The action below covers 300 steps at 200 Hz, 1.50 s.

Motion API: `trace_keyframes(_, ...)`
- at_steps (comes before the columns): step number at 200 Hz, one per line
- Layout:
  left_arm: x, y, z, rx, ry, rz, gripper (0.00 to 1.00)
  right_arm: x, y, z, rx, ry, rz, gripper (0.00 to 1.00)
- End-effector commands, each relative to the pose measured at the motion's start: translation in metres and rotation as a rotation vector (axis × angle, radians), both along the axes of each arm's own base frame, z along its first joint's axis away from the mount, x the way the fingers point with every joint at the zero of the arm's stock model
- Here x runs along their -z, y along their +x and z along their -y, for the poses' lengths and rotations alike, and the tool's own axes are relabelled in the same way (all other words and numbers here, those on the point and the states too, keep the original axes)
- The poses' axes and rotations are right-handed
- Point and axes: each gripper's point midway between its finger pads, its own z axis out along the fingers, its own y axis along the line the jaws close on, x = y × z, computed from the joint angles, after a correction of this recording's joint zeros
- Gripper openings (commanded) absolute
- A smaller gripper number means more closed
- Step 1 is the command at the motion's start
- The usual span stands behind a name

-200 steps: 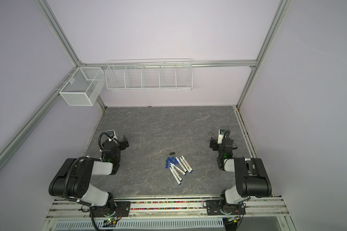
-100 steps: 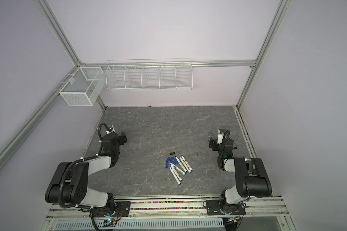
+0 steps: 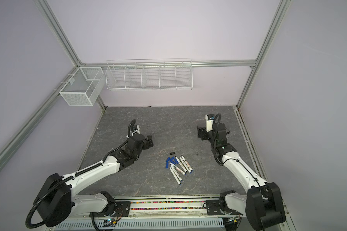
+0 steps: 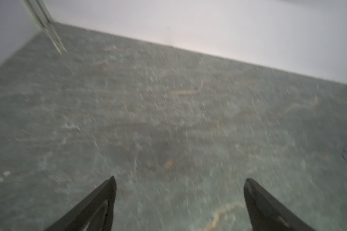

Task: Insert the pens into the pen caps
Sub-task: 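Move the right gripper over the marker pile while the left arm rises toward center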

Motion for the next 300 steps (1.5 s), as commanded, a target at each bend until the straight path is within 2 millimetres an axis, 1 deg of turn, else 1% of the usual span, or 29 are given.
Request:
trace_keyframes(1,0.043,-0.033,-0.007,-0.037,-0.1,-0.162,0.99,0.041,-0.06,-0.041,-0.124,-0.1,-0.179,0.82)
trace_keyframes(10,0.051,-0.039,-0.012,-0.053,-0.119,-0.179,0.99,0.047,-0.085,-0.062,-0.2,-0.127,-0.201,0.82)
trace_keyframes(21,0.054,-0.043,-0.016,-0.063,-0.129,-0.181,0.99,0.054,-0.115,-0.086,-0.294,-0.159,-0.227,0.8)
trace_keyframes(31,0.056,-0.044,-0.022,-0.096,-0.121,-0.184,0.99,0.063,-0.14,-0.102,-0.37,-0.193,-0.259,0.79)
trace_keyframes(41,0.055,-0.044,-0.027,-0.122,-0.105,-0.181,0.99,0.072,-0.165,-0.117,-0.442,-0.235,-0.288,0.75)
trace_keyframes(47,0.055,-0.043,-0.029,-0.132,-0.098,-0.18,0.99,0.079,-0.178,-0.124,-0.478,-0.268,-0.309,0.71)
trace_keyframes(60,0.054,-0.042,-0.035,-0.169,-0.074,-0.181,0.99,0.095,-0.202,-0.135,-0.545,-0.347,-0.352,0.65)
trace_keyframes(77,0.054,-0.042,-0.047,-0.247,-0.047,-0.184,0.99,0.117,-0.219,-0.141,-0.579,-0.44,-0.426,0.51)
trace_keyframes(86,0.054,-0.041,-0.05,-0.26,-0.03,-0.183,0.99,0.128,-0.222,-0.141,-0.575,-0.474,-0.468,0.48)
trace_keyframes(98,0.055,-0.042,-0.053,-0.271,-0.021,-0.189,0.99,0.136,-0.223,-0.142,-0.575,-0.503,-0.499,0.47)
trace_keyframes(115,0.057,-0.044,-0.055,-0.281,-0.021,-0.197,0.99,0.143,-0.219,-0.142,-0.549,-0.531,-0.526,0.44)
trace_keyframes(141,0.057,-0.045,-0.059,-0.298,-0.015,-0.194,0.99,0.154,-0.216,-0.139,-0.52,-0.534,-0.573,0.44)
trace_keyframes(180,0.056,-0.046,-0.059,-0.298,-0.021,-0.187,0.99,0.159,-0.207,-0.141,-0.489,-0.475,-0.608,0.43)
trace_keyframes(202,0.057,-0.046,-0.06,-0.3,-0.023,-0.19,0.99,0.159,-0.204,-0.148,-0.499,-0.442,-0.616,0.41)
trace_keyframes(242,0.061,-0.047,-0.06,-0.301,-0.011,-0.204,0.99,0.17,-0.205,-0.149,-0.52,-0.455,-0.643,0.39)
trace_keyframes(244,0.062,-0.047,-0.06,-0.301,-0.01,-0.206,0.99,0.163,-0.202,-0.155,-0.523,-0.441,-0.629,0.39)
trace_keyframes(247,0.062,-0.047,-0.06,-0.302,-0.009,-0.207,0.99,0.162,-0.201,-0.157,-0.524,-0.437,-0.627,0.39)
trace_keyframes(300,0.063,-0.046,-0.058,-0.299,0.0,-0.219,0.99,0.169,-0.196,-0.157,-0.51,-0.439,-0.657,0.37)
